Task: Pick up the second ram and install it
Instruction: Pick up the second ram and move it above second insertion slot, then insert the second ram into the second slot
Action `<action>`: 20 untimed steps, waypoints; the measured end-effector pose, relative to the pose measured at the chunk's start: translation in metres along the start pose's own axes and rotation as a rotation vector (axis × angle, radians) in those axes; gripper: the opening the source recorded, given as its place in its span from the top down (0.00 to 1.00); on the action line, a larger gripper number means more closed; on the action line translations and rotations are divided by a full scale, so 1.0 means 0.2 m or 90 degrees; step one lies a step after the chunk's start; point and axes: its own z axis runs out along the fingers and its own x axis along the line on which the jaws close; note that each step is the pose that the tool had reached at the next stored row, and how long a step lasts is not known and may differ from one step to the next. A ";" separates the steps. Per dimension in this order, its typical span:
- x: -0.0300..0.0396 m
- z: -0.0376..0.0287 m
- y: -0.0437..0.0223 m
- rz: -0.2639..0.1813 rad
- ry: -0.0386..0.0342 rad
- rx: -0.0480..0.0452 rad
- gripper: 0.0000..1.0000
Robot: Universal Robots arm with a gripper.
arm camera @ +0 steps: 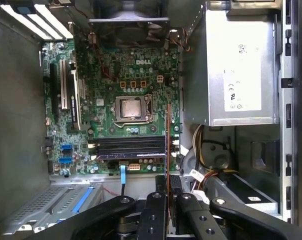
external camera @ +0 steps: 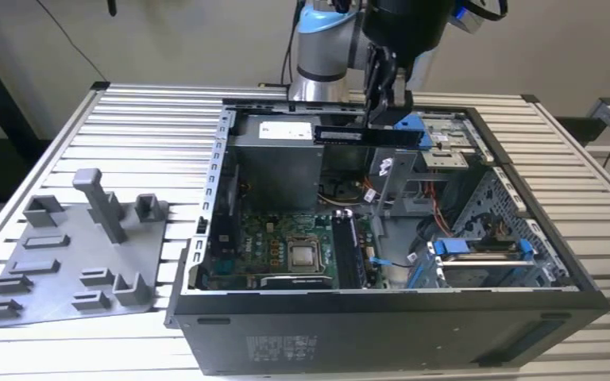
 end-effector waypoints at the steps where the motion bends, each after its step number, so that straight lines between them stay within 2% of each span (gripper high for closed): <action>1: 0.000 0.001 0.000 0.000 0.0000 0.0000 0.86; 14: 0.000 0.001 0.000 0.001 -0.0002 0.0000 0.86; 20: 0.000 0.003 0.000 0.050 -0.0018 0.0019 0.86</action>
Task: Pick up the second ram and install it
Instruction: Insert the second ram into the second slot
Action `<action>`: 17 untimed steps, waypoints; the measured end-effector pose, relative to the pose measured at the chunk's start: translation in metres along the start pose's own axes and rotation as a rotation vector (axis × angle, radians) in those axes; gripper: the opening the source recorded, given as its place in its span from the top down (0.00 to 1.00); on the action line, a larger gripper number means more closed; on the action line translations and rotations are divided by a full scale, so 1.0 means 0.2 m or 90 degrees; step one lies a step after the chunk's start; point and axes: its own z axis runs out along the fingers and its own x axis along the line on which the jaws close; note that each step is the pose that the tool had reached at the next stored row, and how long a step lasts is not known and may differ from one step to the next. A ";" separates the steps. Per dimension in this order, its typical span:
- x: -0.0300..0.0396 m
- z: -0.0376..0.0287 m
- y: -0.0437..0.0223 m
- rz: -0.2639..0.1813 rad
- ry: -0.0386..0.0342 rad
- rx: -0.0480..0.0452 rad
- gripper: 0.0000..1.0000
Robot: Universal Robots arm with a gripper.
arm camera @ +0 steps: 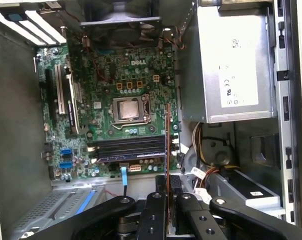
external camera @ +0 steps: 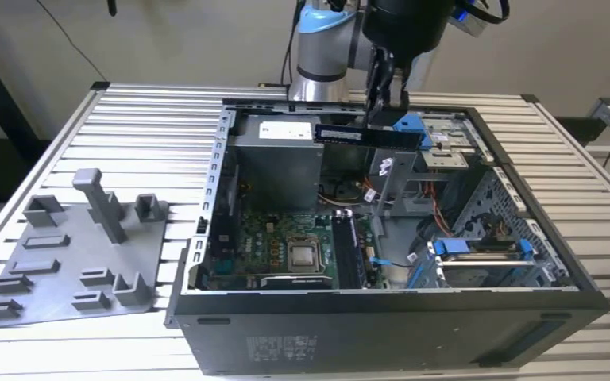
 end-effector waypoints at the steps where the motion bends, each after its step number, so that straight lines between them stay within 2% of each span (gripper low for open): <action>1: 0.000 0.000 0.000 0.009 -0.0003 0.0003 0.86; 10: 0.000 0.005 0.000 0.082 -0.0026 0.0031 0.86; 17: 0.000 0.005 -0.002 0.108 -0.0035 0.0042 0.86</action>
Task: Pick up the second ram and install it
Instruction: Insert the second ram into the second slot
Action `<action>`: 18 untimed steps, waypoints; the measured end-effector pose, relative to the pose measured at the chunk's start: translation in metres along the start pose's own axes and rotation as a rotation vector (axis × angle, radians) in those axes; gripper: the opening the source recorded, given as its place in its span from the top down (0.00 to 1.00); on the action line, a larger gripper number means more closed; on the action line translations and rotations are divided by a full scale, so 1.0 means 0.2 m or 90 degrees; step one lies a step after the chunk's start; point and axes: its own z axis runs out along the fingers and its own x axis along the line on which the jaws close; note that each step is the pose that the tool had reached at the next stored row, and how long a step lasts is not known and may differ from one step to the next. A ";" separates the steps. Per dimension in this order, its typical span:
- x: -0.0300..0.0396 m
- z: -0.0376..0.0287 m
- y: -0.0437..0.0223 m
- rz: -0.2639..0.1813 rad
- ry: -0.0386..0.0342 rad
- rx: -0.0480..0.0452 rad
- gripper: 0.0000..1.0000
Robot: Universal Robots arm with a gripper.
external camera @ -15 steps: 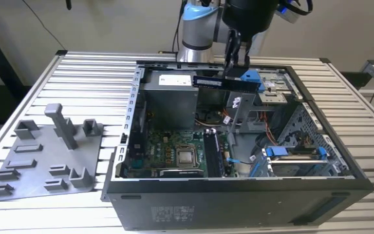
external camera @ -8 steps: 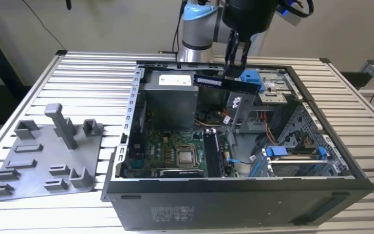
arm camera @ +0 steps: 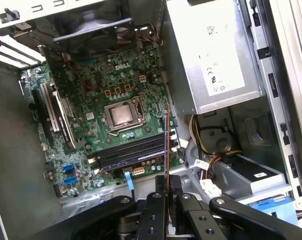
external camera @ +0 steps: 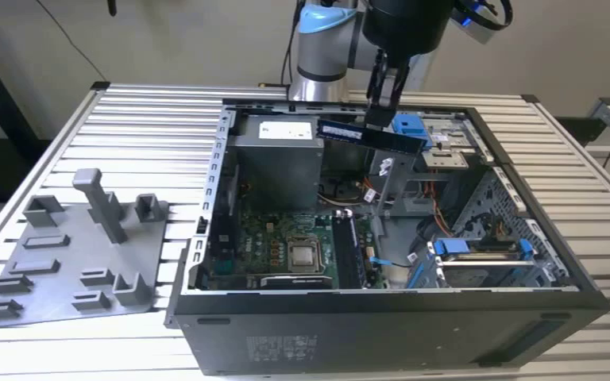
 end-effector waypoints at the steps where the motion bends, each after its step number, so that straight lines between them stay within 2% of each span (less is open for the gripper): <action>1: 0.000 0.000 -0.001 0.004 -0.0001 0.0001 0.86; 12: 0.000 0.000 -0.004 0.060 -0.0017 0.0023 0.86; 18: 0.001 0.000 -0.004 0.105 -0.0032 0.0040 0.86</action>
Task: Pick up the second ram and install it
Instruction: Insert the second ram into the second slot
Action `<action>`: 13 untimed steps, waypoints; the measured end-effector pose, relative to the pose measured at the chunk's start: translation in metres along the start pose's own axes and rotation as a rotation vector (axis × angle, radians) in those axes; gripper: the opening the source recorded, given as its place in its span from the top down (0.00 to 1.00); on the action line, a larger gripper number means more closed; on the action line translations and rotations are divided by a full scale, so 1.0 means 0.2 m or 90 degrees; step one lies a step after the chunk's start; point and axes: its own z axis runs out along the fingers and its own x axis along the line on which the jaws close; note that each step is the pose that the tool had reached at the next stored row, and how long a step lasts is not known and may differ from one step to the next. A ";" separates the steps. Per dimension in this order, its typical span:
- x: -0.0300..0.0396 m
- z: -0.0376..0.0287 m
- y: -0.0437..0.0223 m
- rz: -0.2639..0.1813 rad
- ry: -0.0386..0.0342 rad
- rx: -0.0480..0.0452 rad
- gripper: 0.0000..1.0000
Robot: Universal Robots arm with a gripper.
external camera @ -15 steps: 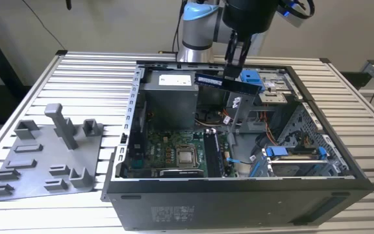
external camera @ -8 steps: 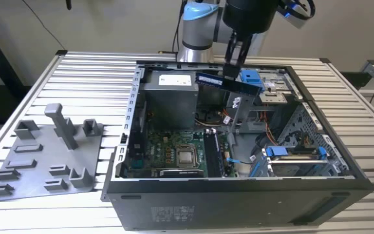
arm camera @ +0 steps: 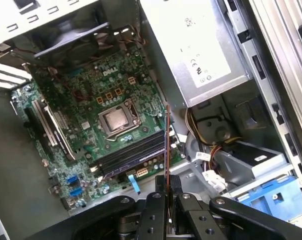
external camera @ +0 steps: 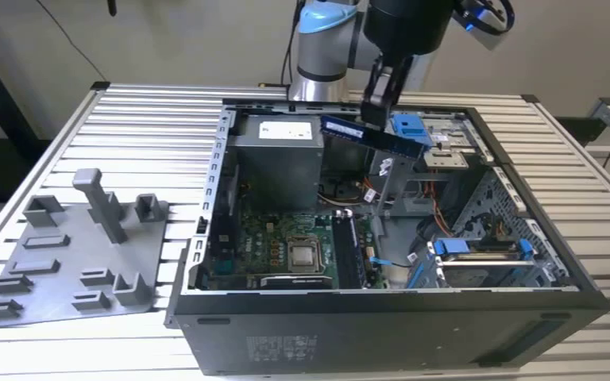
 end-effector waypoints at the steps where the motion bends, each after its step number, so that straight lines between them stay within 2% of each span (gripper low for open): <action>1: 0.000 0.000 0.000 0.008 -0.0003 0.0003 0.86; 13: 0.002 0.002 -0.001 0.111 -0.0035 0.0042 0.86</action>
